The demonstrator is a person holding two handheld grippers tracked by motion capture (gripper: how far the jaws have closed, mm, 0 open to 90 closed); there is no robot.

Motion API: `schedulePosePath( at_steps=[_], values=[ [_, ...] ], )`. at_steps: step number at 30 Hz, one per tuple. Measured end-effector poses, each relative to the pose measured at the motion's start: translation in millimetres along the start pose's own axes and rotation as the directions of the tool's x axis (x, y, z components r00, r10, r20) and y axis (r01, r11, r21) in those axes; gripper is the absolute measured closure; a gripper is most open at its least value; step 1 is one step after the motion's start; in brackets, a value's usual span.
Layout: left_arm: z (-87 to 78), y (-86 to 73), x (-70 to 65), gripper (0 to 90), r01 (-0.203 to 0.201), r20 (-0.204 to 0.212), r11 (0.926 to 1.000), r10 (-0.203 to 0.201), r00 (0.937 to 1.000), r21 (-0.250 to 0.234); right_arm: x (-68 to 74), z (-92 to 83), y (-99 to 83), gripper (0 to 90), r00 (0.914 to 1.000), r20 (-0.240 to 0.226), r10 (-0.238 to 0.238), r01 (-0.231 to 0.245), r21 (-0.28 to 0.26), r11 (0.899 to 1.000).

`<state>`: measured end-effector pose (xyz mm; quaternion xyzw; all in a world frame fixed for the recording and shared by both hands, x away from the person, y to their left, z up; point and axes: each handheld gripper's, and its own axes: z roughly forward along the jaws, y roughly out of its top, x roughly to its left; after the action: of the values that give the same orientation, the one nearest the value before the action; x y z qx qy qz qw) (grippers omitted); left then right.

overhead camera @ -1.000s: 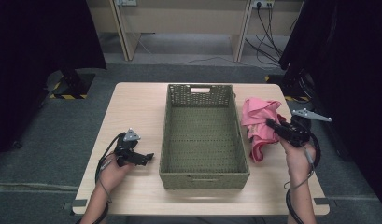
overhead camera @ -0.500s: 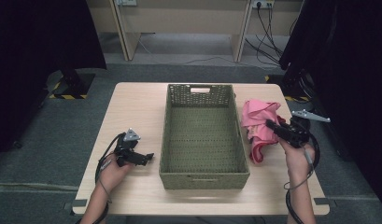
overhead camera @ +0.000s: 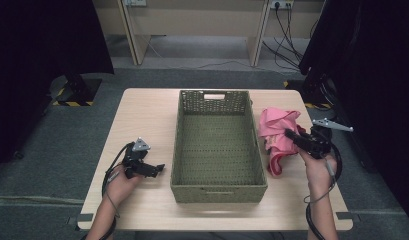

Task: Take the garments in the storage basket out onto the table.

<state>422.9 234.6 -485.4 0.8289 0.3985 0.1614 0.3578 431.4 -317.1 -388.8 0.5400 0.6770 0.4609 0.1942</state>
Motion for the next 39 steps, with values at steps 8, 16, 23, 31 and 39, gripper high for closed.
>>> schedulePosePath(
  at_steps=[8, 16, 23, 31, 39],
  values=[
    [-0.2, -0.2, -0.2, 0.4, 0.000, 0.001, 1.0000, 0.000, 1.0000, 0.000, -3.4, 2.6, -3.3, 73.6, 1.0000, -0.002, 0.005, -0.005, 0.001, 1.000],
    [-0.2, -0.2, -0.2, 0.4, 0.000, 0.001, 1.0000, 0.000, 1.0000, 0.000, -6.1, 7.2, -7.4, 73.2, 1.0000, 0.004, 0.003, -0.003, 0.013, 1.000],
    [-0.2, -0.2, -0.2, 0.4, 0.000, 0.001, 1.0000, 0.000, 1.0000, 0.000, -8.0, 12.0, -11.2, 73.1, 0.9999, 0.008, 0.008, -0.008, 0.026, 1.000],
    [-0.2, -0.2, -0.2, 0.4, 0.000, 0.001, 1.0000, 0.000, 1.0000, 0.000, -11.2, 14.4, -14.5, 73.0, 0.9999, 0.010, 0.013, -0.013, 0.033, 0.999],
    [-0.2, -0.2, -0.2, 0.4, 0.000, 0.001, 1.0000, 0.000, 1.0000, 0.000, -13.9, 17.9, -18.2, 72.8, 0.9997, 0.014, 0.018, -0.019, 0.042, 0.999]
  ],
)
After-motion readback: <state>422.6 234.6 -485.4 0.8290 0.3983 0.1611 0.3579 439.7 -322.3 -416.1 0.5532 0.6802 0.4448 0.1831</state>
